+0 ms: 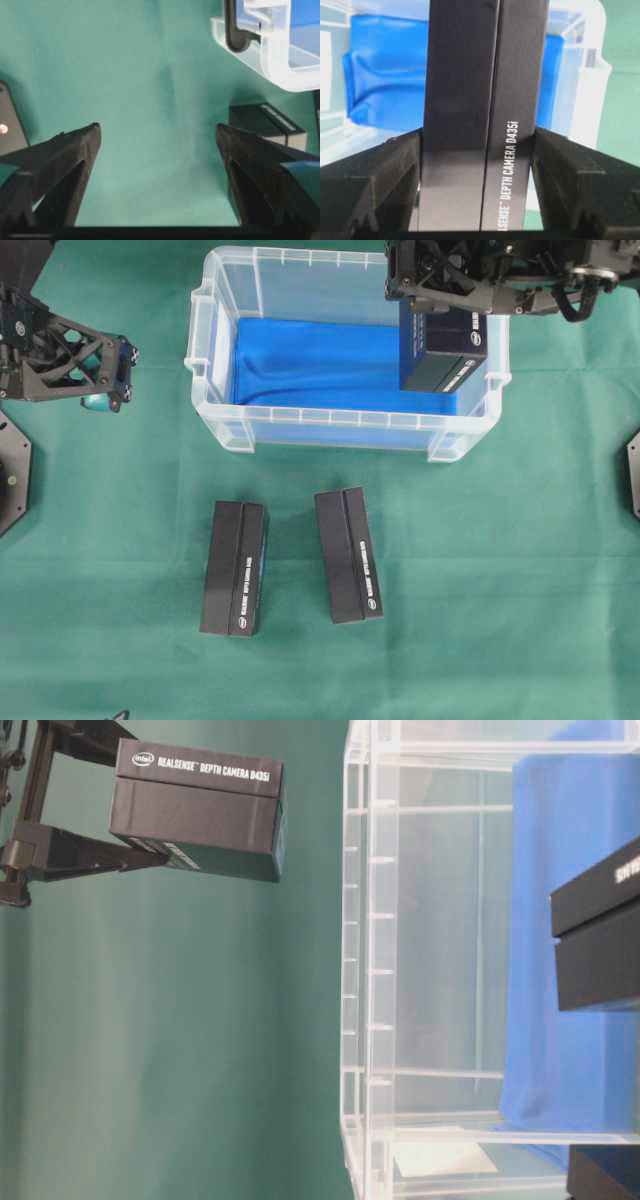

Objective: Take out the box from the case.
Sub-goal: 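Lift the right box up out of the case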

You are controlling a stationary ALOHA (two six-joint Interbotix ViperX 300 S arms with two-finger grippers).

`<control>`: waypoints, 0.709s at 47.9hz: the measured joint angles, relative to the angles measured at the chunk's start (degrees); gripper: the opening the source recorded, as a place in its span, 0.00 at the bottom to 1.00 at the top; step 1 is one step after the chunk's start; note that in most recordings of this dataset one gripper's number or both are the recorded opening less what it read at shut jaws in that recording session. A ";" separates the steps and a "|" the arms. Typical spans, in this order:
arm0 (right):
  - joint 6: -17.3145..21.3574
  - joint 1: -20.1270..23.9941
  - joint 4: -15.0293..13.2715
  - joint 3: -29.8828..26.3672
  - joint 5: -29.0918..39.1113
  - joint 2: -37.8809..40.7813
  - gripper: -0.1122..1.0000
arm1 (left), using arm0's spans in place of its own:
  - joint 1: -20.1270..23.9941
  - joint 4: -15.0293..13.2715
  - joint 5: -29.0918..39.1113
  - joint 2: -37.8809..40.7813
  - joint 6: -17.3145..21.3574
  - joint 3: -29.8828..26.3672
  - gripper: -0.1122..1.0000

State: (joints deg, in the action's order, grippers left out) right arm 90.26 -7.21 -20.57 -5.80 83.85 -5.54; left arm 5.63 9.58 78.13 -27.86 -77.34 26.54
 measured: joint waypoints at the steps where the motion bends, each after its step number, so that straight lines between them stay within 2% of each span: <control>1: -0.09 0.00 0.00 0.00 0.00 0.00 0.69 | 0.00 0.00 0.09 0.09 0.00 0.00 0.97; 34: -0.53 0.09 -0.09 0.00 0.09 0.00 0.69 | 0.00 0.09 0.00 0.00 0.00 0.00 0.97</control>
State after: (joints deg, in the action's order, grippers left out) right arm 89.74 -7.12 -20.65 -5.80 83.94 -5.54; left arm 5.63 9.67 78.13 -27.86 -77.34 26.54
